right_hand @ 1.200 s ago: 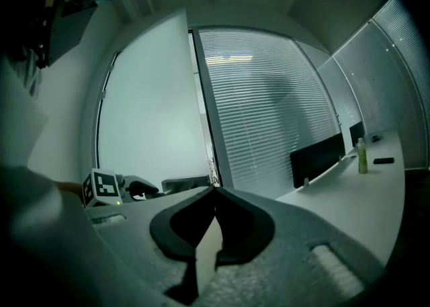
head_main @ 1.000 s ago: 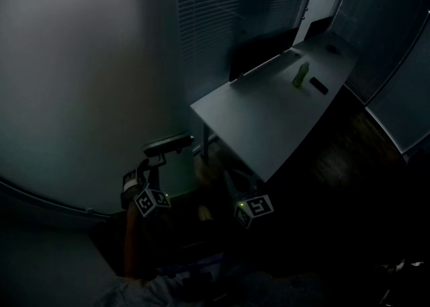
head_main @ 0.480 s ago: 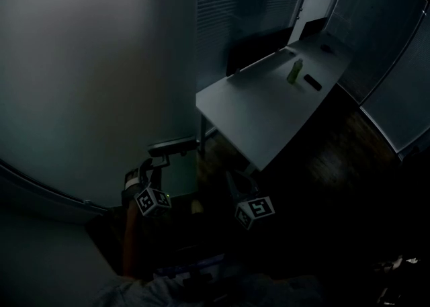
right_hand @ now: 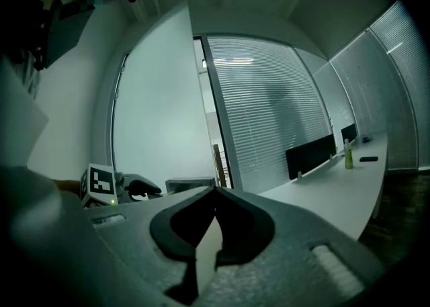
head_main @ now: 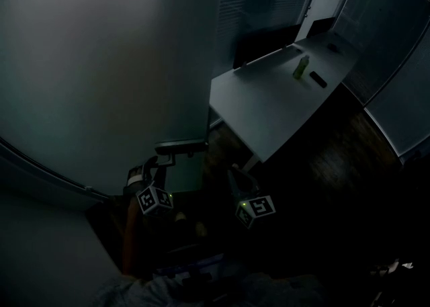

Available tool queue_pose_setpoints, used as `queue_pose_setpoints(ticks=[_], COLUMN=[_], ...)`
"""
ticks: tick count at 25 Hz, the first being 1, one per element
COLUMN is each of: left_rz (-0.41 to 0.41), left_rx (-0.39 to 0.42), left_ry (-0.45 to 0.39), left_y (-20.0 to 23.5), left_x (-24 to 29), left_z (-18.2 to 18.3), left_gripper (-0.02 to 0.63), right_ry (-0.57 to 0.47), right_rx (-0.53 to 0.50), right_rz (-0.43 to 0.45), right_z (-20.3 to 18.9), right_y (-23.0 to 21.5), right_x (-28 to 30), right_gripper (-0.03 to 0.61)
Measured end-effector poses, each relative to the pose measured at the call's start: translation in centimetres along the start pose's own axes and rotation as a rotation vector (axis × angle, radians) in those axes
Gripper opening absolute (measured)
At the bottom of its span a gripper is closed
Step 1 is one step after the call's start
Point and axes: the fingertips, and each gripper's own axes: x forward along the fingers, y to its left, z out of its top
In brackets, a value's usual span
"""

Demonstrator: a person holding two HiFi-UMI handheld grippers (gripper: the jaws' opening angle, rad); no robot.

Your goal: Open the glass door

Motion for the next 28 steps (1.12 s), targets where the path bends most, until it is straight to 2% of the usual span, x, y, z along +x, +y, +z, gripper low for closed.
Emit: queue_pose_setpoints(ticks=[9, 28], left_rz=[-0.049, -0.129], left_rx=[0.027, 0.086], left_ry=[-0.040, -0.134], left_y=[-1.7, -4.9], left_x=[-2.2, -7.7], left_z=[0.0, -0.7], left_gripper=[0.172, 0.166], right_ry=[0.005, -0.024], right_rx=[-0.002, -0.009], right_rz=[-0.015, -0.171], right_z=[-0.5, -1.2], right_y=[0.8, 6.5], right_x=[0.1, -6.0], right_gripper=[0.002, 0.002])
